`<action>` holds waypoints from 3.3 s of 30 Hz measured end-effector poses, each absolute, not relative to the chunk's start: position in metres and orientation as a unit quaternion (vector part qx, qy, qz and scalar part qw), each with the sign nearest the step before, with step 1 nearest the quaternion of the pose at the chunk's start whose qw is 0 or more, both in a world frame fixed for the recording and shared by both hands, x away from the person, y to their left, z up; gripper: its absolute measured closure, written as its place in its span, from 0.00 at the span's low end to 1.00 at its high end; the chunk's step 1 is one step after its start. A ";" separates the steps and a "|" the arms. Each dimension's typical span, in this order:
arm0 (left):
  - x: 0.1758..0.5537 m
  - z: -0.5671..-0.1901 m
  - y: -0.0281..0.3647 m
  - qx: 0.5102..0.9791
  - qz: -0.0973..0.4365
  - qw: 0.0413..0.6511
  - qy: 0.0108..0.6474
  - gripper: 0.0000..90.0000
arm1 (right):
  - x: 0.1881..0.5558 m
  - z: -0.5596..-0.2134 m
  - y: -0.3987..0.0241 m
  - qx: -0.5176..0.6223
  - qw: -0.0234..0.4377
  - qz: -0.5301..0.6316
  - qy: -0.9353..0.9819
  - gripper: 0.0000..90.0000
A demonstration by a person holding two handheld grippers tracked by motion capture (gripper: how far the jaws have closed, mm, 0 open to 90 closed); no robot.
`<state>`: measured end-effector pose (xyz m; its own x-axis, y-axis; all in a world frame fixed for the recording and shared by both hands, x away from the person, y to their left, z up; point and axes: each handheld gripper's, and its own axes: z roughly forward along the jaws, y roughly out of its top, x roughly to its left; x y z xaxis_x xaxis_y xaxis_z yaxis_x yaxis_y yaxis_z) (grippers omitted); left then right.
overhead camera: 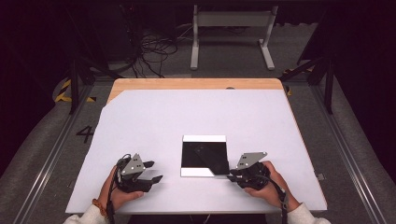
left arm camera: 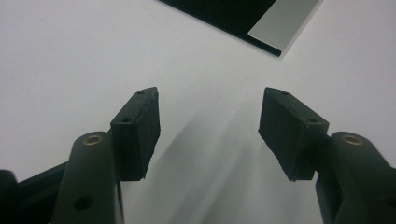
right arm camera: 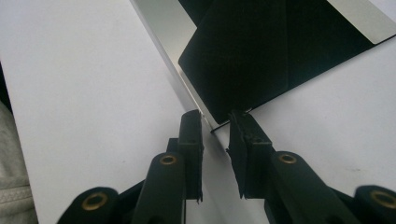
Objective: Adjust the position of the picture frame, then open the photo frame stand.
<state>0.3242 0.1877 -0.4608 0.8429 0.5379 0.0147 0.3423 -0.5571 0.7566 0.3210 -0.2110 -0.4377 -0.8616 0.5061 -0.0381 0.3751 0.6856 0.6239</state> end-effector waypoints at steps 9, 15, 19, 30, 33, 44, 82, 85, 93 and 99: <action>0.323 -0.461 0.190 0.871 0.123 0.399 0.259 0.43 | 0.323 -0.436 -0.207 0.237 0.105 0.312 0.914 0.83; 0.323 -0.461 0.191 0.870 0.125 0.399 0.261 0.43 | 0.322 -0.432 -0.210 0.236 0.112 0.306 0.916 0.82; 0.323 -0.461 0.188 0.872 0.126 0.397 0.257 0.42 | 0.322 -0.435 -0.211 0.238 0.111 0.292 0.920 0.81; 0.324 -0.462 0.190 0.871 0.124 0.398 0.261 0.42 | 0.325 -0.440 -0.204 0.233 0.104 0.288 0.923 0.80; 0.323 -0.461 0.190 0.871 0.126 0.397 0.259 0.42 | 0.325 -0.441 -0.204 0.233 0.105 0.292 0.922 0.80; 0.323 -0.461 0.189 0.871 0.125 0.398 0.260 0.41 | 0.326 -0.438 -0.206 0.240 0.098 0.308 0.915 0.78; 0.321 -0.463 0.181 0.876 0.124 0.390 0.255 0.40 | 0.345 -0.435 -0.219 0.312 0.028 0.428 0.848 0.62; 0.322 -0.463 0.181 0.878 0.124 0.387 0.255 0.40 | 0.344 -0.433 -0.218 0.306 0.029 0.436 0.846 0.56; 0.321 -0.462 0.181 0.877 0.126 0.388 0.253 0.39 | 0.346 -0.432 -0.218 0.312 0.031 0.447 0.838 0.54; 0.321 -0.462 0.178 0.877 0.125 0.391 0.249 0.39 | 0.350 -0.430 -0.215 0.322 0.017 0.465 0.824 0.52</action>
